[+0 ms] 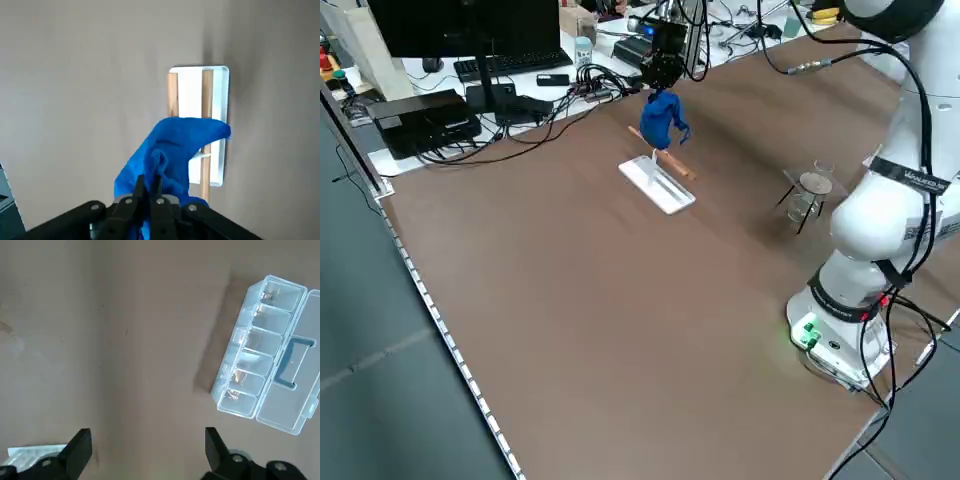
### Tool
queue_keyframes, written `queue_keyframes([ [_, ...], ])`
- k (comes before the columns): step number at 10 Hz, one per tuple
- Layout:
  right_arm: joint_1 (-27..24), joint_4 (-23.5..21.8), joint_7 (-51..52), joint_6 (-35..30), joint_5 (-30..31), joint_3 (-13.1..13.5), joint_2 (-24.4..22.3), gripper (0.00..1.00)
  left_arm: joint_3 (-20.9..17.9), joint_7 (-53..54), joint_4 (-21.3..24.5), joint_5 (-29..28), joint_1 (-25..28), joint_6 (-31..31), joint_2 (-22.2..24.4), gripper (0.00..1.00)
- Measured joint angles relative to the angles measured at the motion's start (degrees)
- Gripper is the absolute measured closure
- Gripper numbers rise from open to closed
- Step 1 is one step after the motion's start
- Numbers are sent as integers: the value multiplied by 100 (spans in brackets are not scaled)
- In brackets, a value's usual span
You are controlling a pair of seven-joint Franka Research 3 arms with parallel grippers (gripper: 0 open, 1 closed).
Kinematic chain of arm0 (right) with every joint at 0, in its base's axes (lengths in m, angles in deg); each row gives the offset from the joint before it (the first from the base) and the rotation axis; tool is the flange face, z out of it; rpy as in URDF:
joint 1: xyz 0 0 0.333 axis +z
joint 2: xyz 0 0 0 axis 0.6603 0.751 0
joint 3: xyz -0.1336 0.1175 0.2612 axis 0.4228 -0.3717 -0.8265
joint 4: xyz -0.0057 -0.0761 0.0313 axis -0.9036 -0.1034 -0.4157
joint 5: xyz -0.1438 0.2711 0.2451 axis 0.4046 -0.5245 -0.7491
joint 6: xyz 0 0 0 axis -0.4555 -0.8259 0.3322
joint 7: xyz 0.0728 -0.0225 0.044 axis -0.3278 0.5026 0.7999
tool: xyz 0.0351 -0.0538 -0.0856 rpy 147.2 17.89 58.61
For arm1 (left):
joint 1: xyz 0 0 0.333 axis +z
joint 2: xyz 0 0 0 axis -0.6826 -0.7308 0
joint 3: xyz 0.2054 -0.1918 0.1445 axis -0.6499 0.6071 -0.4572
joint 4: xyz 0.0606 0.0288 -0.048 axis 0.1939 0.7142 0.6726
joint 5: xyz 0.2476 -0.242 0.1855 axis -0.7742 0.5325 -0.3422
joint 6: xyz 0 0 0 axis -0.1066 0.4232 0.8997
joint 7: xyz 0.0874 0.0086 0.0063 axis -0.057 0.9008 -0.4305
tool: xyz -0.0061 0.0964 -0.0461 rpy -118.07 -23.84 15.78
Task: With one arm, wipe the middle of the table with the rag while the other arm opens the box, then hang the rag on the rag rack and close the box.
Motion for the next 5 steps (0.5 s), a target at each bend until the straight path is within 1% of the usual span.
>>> queue_keyframes([
  [2,0,0,0,0,0,0,3,0,15,-2,-326,-2,-14,-38,-318,94],
  [5,0,-1,0,1,0,0,5,0,17,-3,-429,-3,-17,-175,-661,94],
])
